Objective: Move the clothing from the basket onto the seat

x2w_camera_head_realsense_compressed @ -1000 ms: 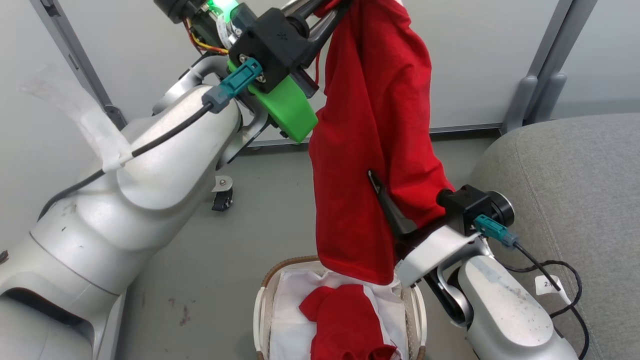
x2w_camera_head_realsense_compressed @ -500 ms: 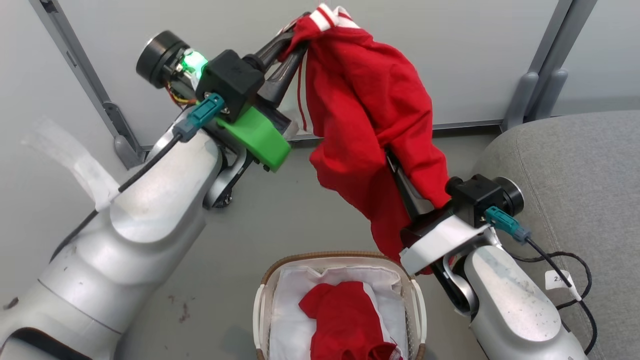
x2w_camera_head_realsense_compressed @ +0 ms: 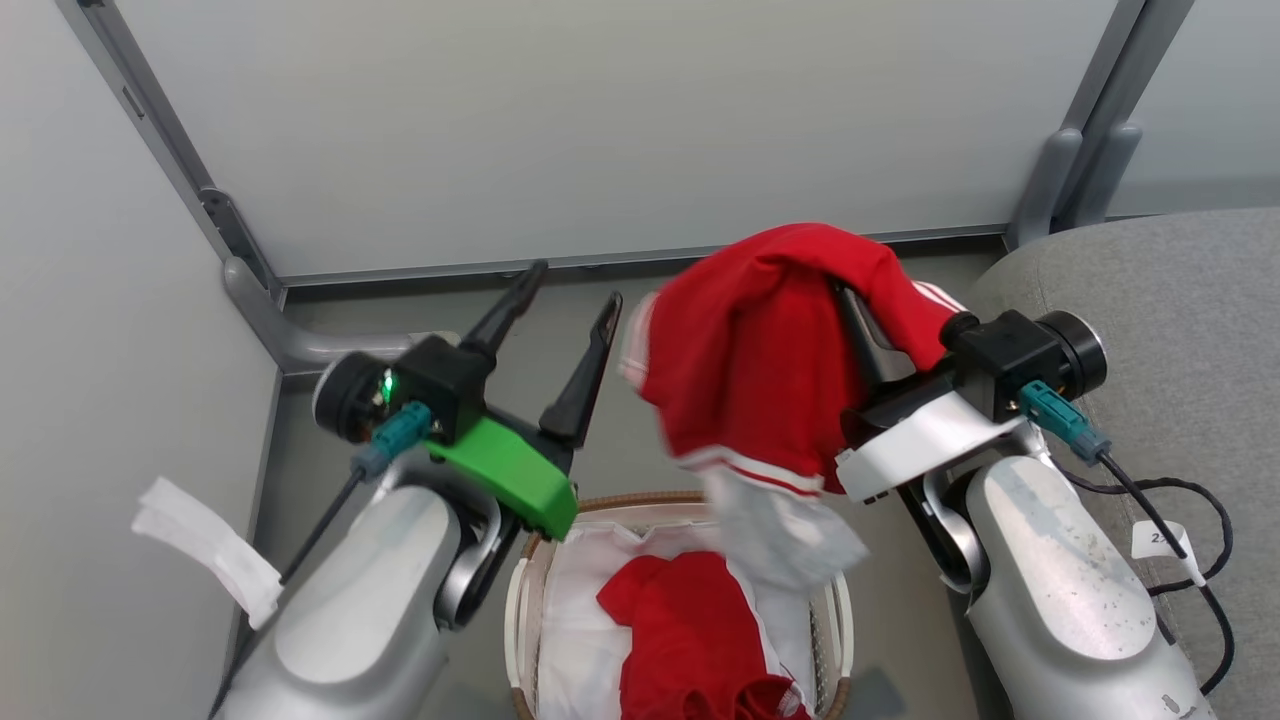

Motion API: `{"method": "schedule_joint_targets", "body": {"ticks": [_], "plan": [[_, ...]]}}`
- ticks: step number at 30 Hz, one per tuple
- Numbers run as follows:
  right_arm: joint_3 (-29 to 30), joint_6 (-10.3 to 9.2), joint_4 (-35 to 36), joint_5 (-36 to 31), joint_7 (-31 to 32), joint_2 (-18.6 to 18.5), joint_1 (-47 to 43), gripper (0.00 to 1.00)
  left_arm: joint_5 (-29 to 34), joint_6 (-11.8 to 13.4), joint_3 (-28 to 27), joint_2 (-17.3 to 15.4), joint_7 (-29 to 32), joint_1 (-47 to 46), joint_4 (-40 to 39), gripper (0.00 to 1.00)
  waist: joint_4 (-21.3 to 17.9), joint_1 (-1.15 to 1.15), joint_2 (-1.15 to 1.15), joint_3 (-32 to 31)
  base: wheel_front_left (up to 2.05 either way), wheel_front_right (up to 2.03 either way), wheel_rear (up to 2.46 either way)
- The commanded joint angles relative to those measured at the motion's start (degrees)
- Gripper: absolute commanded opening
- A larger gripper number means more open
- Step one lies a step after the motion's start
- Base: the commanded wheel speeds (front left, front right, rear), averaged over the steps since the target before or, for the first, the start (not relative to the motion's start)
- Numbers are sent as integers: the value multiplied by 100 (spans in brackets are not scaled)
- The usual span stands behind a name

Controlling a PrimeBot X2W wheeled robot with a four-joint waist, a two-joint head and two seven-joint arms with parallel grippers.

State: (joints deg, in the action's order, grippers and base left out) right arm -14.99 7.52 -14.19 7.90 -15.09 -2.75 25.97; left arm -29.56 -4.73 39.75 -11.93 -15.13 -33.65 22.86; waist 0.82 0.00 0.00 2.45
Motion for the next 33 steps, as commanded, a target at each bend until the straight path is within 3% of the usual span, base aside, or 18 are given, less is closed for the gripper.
{"method": "schedule_joint_targets", "body": {"ticks": [1,11,20,26,33], "plan": [[63,-6,19,-62,-12,-24,63,0,64,-44,-100,64,-2,207,21,100,-4,0,0,23,0,0,0],[250,-6,-3,-263,-12,-23,35,0,411,-234,-787,572,-2,1397,110,100,-63,0,0,141,0,0,0],[284,-6,-89,-269,-12,-24,16,0,794,-281,-1051,752,-3,1798,56,100,-200,0,0,160,0,0,0],[325,-6,-152,-339,-12,-24,-14,0,989,-285,-946,792,-2,1846,7,100,-570,0,0,168,0,0,0],[488,-6,-228,-477,-12,-25,-46,0,1081,-287,-803,811,-2,1828,-21,100,-1340,0,0,208,0,0,0]]}}
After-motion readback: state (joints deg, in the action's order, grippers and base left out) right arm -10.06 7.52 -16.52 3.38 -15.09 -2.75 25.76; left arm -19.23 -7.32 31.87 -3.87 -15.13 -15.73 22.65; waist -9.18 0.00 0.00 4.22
